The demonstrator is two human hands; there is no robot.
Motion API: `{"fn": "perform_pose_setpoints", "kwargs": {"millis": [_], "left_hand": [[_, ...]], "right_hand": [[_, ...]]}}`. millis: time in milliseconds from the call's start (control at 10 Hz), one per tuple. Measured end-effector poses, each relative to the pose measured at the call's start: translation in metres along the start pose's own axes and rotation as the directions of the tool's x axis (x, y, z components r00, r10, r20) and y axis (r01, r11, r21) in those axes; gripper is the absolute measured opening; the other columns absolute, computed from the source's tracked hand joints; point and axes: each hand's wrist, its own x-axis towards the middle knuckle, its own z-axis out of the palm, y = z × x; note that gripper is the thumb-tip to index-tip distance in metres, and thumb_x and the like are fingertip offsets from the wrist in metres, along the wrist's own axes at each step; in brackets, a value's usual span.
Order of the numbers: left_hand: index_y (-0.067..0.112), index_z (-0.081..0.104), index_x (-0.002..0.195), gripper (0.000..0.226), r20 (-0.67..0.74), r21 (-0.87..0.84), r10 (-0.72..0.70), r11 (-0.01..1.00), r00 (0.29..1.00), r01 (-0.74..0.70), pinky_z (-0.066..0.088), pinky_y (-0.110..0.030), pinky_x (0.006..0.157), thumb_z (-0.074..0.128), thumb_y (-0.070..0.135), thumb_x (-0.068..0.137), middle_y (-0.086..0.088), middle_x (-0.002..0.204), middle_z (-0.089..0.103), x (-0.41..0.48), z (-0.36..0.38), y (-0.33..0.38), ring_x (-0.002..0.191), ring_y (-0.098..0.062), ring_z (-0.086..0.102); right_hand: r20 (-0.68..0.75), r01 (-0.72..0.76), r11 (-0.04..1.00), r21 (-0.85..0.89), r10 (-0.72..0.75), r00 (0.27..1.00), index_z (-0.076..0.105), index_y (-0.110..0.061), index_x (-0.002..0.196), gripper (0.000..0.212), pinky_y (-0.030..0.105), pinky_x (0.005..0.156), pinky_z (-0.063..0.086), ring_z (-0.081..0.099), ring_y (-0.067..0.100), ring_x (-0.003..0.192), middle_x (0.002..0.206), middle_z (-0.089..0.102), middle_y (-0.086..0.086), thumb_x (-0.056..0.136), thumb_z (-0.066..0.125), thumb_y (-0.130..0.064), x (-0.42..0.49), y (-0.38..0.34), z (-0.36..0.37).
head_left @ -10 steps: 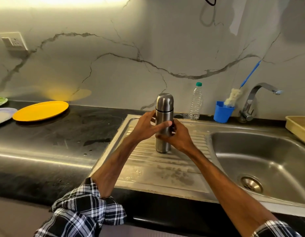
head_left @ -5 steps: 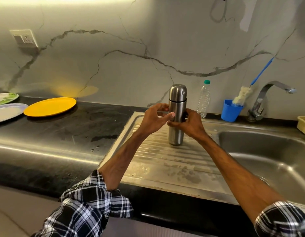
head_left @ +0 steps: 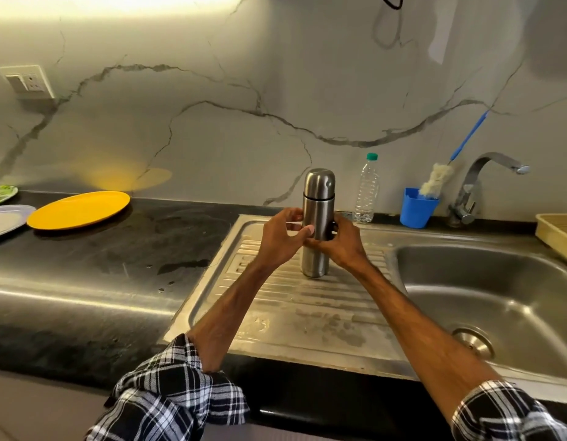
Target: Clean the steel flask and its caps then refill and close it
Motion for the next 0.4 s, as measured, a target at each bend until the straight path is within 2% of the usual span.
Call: {"fn": "perform_pose_setpoints", "kwargs": {"millis": [100,200,300,400], "left_hand": [[0.013,0.067,0.123,0.039,-0.013,0.006,-0.026,1.0,1.0,0.026,0.057,-0.018,0.078,0.078,0.028,0.089,0.002,0.114,0.072,-0.006,0.005,0.0,0.093,-0.005,0.07],[0.01,0.065,0.126,0.042,0.003,0.046,-0.067,0.997,0.998,0.067,0.053,-0.009,0.067,0.078,0.025,0.089,-0.002,0.118,0.071,-0.015,0.006,0.0,0.087,-0.006,0.068],[0.009,0.066,0.125,0.041,0.055,0.104,-0.093,0.991,0.994,0.086,0.05,-0.008,0.063,0.079,0.023,0.088,-0.003,0.114,0.07,-0.03,-0.002,0.007,0.081,-0.007,0.067],[0.01,0.07,0.116,0.033,0.101,0.178,-0.068,0.983,0.993,0.05,0.058,-0.024,0.076,0.08,0.021,0.086,-0.002,0.11,0.072,-0.051,-0.004,0.009,0.089,-0.015,0.07]], "right_hand": [[-0.005,-0.02,1.0,0.012,0.02,1.0,0.057,-0.013,0.131,0.081,0.012,0.072,0.044,0.061,0.01,0.1,0.122,0.067,0.003,0.063,0.093,-0.037,-0.006,-0.002,-0.001],[0.025,-0.038,0.999,0.022,0.038,0.999,0.056,-0.011,0.133,0.078,0.008,0.069,0.04,0.059,0.009,0.099,0.124,0.067,0.006,0.067,0.092,-0.033,-0.015,-0.005,-0.002],[0.093,-0.111,0.993,-0.039,0.114,0.989,0.057,-0.009,0.133,0.073,0.015,0.075,0.044,0.061,0.012,0.1,0.126,0.067,0.008,0.07,0.09,-0.024,-0.027,-0.004,-0.005],[0.055,-0.189,0.967,-0.169,0.201,0.978,0.064,-0.008,0.123,0.055,0.019,0.075,0.049,0.064,0.014,0.095,0.117,0.07,0.009,0.074,0.087,-0.018,-0.035,0.007,-0.013]]}}
